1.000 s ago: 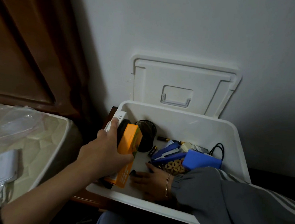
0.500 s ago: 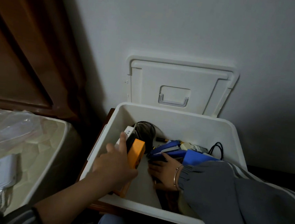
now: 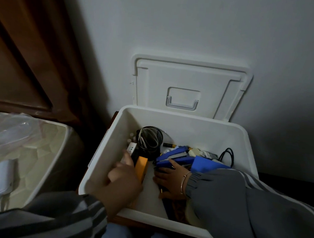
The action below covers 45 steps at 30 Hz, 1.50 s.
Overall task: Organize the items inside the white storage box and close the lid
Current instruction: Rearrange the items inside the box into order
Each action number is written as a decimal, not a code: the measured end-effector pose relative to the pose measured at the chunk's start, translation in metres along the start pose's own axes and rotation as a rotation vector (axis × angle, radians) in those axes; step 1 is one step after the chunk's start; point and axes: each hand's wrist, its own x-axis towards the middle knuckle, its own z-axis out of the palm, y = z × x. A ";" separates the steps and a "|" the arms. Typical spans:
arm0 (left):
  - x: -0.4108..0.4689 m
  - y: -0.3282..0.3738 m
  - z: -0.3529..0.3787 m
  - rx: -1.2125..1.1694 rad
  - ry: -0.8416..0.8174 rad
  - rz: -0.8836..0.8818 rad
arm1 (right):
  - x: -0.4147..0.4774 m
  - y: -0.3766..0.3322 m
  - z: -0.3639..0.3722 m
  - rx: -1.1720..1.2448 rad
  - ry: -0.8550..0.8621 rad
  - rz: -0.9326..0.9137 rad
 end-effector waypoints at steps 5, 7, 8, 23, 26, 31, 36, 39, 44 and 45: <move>0.001 0.003 -0.002 0.322 0.218 0.089 | -0.017 0.005 -0.001 0.058 0.078 -0.059; 0.000 -0.003 -0.001 0.338 0.266 0.156 | -0.027 0.011 -0.005 0.089 0.097 -0.063; -0.001 -0.005 -0.001 0.342 0.286 0.196 | -0.032 0.015 -0.008 0.097 0.111 -0.055; 0.022 -0.013 0.009 0.767 0.349 1.060 | -0.050 0.058 -0.014 0.307 0.334 0.239; 0.021 -0.012 0.010 0.870 0.271 1.110 | -0.044 0.053 -0.005 0.271 0.304 0.205; 0.017 -0.004 0.007 1.085 0.284 1.089 | -0.038 0.050 0.004 0.210 0.313 0.198; 0.019 -0.007 0.005 1.161 0.329 1.040 | -0.036 0.049 0.008 0.170 0.262 0.198; 0.023 -0.008 0.003 1.110 0.312 1.037 | -0.044 0.050 0.002 0.184 0.238 0.193; 0.026 -0.018 0.000 1.023 0.310 1.048 | -0.067 0.036 -0.013 0.159 0.215 0.181; 0.027 -0.021 -0.001 0.995 0.308 1.052 | -0.072 0.032 -0.013 0.155 0.146 0.171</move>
